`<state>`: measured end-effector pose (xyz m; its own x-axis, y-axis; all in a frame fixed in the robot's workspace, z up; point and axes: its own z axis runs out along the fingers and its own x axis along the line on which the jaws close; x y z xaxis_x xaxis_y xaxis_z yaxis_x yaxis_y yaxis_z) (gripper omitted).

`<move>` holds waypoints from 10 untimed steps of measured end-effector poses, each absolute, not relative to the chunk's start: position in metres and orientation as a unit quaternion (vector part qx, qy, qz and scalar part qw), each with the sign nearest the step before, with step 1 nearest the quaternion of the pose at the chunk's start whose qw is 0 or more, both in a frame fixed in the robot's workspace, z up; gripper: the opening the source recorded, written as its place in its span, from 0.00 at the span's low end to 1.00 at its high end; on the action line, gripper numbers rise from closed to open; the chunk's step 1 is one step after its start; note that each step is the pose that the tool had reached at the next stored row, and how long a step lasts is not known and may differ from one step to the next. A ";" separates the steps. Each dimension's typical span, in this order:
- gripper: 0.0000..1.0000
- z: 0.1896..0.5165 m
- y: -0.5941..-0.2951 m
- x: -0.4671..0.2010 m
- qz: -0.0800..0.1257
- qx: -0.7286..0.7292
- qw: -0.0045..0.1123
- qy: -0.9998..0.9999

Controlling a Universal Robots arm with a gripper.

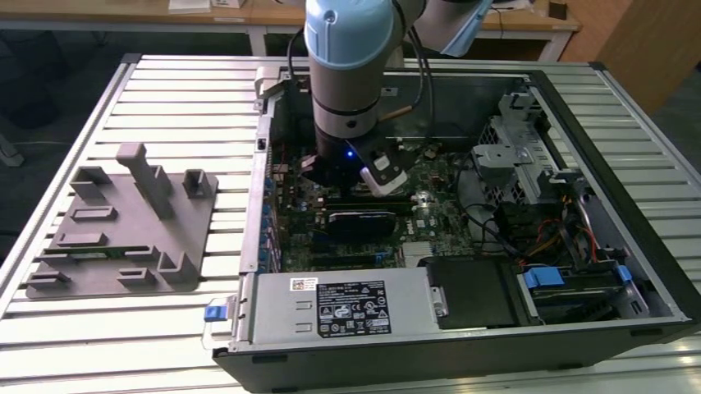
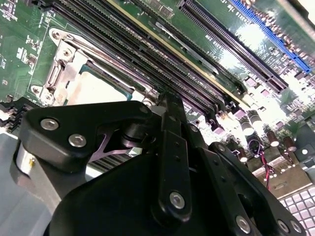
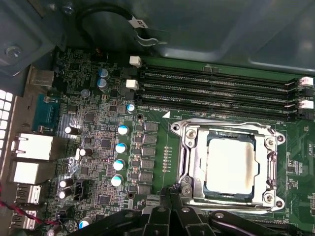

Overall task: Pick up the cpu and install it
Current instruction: 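Install the second cpu locking lever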

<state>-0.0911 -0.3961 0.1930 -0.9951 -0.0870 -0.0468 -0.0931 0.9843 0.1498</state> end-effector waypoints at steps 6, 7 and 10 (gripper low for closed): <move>0.11 0.202 -0.396 -0.091 0.076 -0.045 0.020 0.996; 0.11 0.204 -0.396 -0.091 0.076 -0.045 0.020 0.996; 0.11 0.211 -0.396 -0.091 0.076 -0.045 0.020 0.996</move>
<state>-0.0911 -0.3961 0.2107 -0.9951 -0.0870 -0.0469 -0.0932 0.9843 0.1498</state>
